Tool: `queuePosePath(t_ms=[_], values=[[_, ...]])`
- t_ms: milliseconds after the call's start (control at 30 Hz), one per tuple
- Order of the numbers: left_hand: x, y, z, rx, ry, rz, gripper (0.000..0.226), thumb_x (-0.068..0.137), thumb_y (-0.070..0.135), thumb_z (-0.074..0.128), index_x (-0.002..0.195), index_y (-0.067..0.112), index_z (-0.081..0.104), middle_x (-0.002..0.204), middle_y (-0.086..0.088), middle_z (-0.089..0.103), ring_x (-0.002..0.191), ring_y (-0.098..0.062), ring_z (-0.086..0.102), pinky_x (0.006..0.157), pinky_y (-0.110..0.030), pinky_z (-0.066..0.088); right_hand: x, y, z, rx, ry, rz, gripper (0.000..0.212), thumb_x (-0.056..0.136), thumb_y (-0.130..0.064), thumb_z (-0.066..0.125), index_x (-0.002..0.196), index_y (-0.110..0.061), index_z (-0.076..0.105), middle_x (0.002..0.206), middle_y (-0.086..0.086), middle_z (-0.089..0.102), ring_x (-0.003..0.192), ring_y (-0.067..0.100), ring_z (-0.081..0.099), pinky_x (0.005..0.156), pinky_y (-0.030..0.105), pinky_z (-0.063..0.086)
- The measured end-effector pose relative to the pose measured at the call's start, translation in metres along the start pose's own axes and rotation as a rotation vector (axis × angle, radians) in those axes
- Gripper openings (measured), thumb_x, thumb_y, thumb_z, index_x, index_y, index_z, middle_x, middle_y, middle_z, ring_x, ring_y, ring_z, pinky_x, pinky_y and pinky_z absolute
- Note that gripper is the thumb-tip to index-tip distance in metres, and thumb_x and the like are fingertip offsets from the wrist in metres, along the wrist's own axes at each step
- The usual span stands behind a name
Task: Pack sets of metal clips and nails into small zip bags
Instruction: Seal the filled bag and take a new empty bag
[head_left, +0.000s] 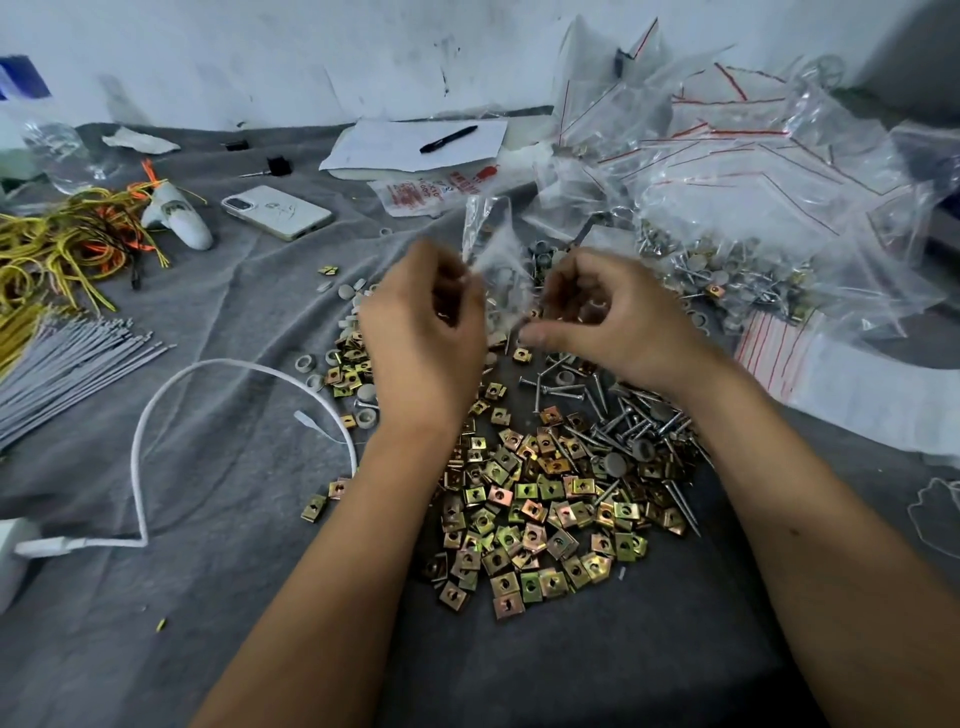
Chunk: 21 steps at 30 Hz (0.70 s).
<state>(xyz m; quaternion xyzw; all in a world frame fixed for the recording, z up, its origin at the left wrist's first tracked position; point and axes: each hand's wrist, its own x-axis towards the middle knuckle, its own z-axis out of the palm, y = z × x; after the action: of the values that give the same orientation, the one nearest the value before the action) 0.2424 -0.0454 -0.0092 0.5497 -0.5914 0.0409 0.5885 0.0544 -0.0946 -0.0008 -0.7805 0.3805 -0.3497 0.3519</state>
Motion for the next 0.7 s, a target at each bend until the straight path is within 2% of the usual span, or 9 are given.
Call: queuePosePath(t_ms=[33,100,200,233,300,367,467,600,700], values=[[0.002,-0.002,-0.003,0.019,0.056,-0.065,0.011,0.090,0.011,0.074,0.088,0.011,0.063,0.077,0.004,0.065,0.068,-0.011,0.063,0.062,-0.038,0.056,-0.001,0.001,-0.004,-0.109,-0.122,0.008,0.039,0.072,-0.048,0.085,0.100,-0.026,0.070,0.096,-0.012,0.068,0.090,-0.002,0.062,0.080,0.021,0.050],[0.005,-0.003,-0.008,0.066,0.144,-0.114,0.012,0.090,0.013,0.072,0.085,0.010,0.062,0.077,-0.001,0.065,0.069,-0.021,0.062,0.064,-0.044,0.053,-0.001,0.004,-0.008,-0.296,-0.311,0.072,0.038,0.071,-0.052,0.085,0.105,-0.039,0.072,0.115,-0.013,0.058,0.112,0.002,0.049,0.097,0.025,0.039],[0.005,0.000,-0.012,0.161,0.196,0.033,0.008,0.088,0.009,0.071,0.082,0.005,0.066,0.081,-0.007,0.064,0.069,-0.026,0.059,0.058,-0.044,0.050,-0.001,0.007,-0.006,-0.437,-0.377,0.118,0.026,0.075,-0.051,0.082,0.097,-0.043,0.072,0.122,-0.008,0.049,0.124,0.009,0.034,0.107,0.036,0.028],[0.004,0.003,-0.011,0.186,0.176,0.083,0.008,0.088,0.008,0.071,0.082,0.004,0.068,0.083,-0.009,0.064,0.070,-0.027,0.060,0.056,-0.043,0.049,0.000,0.005,-0.005,-0.462,-0.374,0.116,0.021,0.076,-0.051,0.081,0.092,-0.042,0.071,0.122,-0.007,0.049,0.124,0.008,0.033,0.108,0.035,0.027],[0.000,0.008,-0.006,0.255,0.062,0.128,0.007,0.088,0.008,0.072,0.083,0.003,0.071,0.087,-0.009,0.066,0.076,-0.029,0.061,0.057,-0.040,0.048,-0.001,0.003,-0.004,-0.438,-0.340,0.092,0.014,0.079,-0.045,0.081,0.088,-0.040,0.070,0.116,-0.009,0.055,0.115,0.001,0.041,0.101,0.028,0.030],[-0.003,0.009,0.000,0.339,-0.068,0.117,0.007,0.087,0.010,0.076,0.085,0.004,0.072,0.091,-0.007,0.066,0.086,-0.026,0.058,0.064,-0.032,0.043,0.000,0.003,-0.005,-0.359,-0.282,0.043,0.011,0.084,-0.033,0.081,0.089,-0.035,0.072,0.103,-0.015,0.064,0.101,-0.007,0.053,0.091,0.028,0.041],[-0.005,0.006,0.005,0.276,-0.187,0.087,0.007,0.088,0.011,0.076,0.087,0.005,0.073,0.093,-0.007,0.064,0.088,-0.025,0.057,0.071,-0.031,0.043,0.001,0.005,-0.006,-0.191,-0.151,0.011,0.008,0.089,-0.021,0.077,0.097,-0.020,0.075,0.093,-0.010,0.074,0.089,0.003,0.070,0.084,0.026,0.054],[-0.005,0.002,0.006,0.060,-0.160,0.004,0.006,0.093,0.007,0.071,0.088,0.007,0.075,0.079,0.001,0.069,0.069,-0.015,0.062,0.066,-0.037,0.053,0.004,0.007,-0.008,0.011,0.166,-0.070,0.012,0.090,-0.017,0.077,0.102,-0.015,0.078,0.090,-0.005,0.078,0.084,0.010,0.075,0.081,0.027,0.061],[-0.003,0.004,0.005,-0.049,-0.011,-0.158,0.008,0.095,0.010,0.070,0.095,0.011,0.078,0.075,0.008,0.069,0.066,-0.006,0.065,0.065,-0.032,0.057,0.005,0.009,-0.010,0.113,0.247,-0.042,0.017,0.094,-0.011,0.072,0.107,-0.021,0.078,0.092,-0.003,0.079,0.084,0.010,0.075,0.076,0.026,0.060]])
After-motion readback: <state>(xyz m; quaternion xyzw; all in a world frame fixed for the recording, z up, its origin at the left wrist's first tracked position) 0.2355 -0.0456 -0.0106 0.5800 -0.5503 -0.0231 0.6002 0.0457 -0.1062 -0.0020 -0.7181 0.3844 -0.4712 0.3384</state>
